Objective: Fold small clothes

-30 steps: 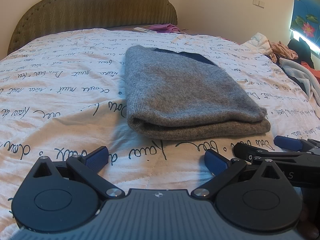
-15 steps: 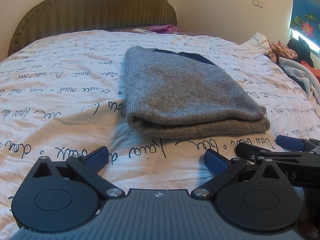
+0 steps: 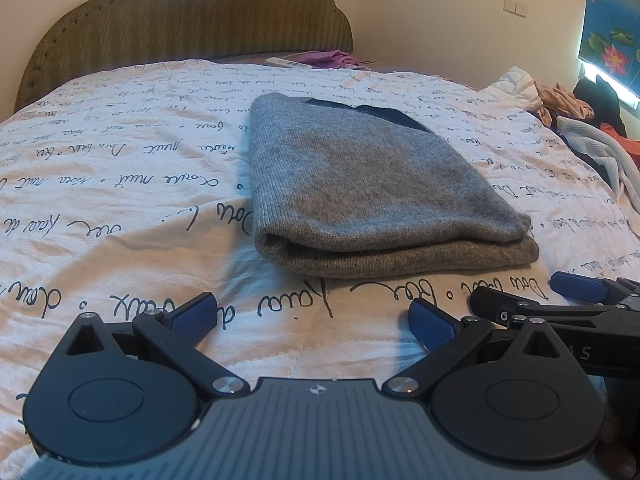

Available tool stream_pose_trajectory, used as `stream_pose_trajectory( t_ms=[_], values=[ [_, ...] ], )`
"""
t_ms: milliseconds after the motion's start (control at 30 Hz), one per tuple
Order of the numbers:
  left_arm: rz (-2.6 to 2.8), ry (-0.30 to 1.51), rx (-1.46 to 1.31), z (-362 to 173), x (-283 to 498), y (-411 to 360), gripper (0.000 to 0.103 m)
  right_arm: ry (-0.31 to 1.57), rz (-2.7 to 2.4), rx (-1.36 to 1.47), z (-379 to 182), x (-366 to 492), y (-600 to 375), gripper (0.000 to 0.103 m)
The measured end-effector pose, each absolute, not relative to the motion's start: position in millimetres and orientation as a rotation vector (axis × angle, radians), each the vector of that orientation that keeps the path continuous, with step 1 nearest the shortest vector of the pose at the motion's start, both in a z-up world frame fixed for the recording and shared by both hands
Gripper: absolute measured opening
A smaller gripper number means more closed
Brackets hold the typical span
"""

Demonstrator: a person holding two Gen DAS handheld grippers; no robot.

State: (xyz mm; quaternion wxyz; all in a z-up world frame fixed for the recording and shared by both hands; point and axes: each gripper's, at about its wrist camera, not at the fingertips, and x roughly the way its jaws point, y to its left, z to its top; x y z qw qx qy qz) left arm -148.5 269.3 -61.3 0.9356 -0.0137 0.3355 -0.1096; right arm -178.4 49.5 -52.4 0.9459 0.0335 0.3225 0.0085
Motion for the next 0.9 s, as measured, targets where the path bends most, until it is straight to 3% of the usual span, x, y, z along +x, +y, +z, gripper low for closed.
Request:
stream_pose_trajectory(
  t_ms=[900],
  values=[
    [-0.212, 0.685, -0.034, -61.4, -149.0, 268.8, 0.103, 0.651, 0.035, 0.07, -52.5, -178.1, 46.5, 0.1]
  ],
)
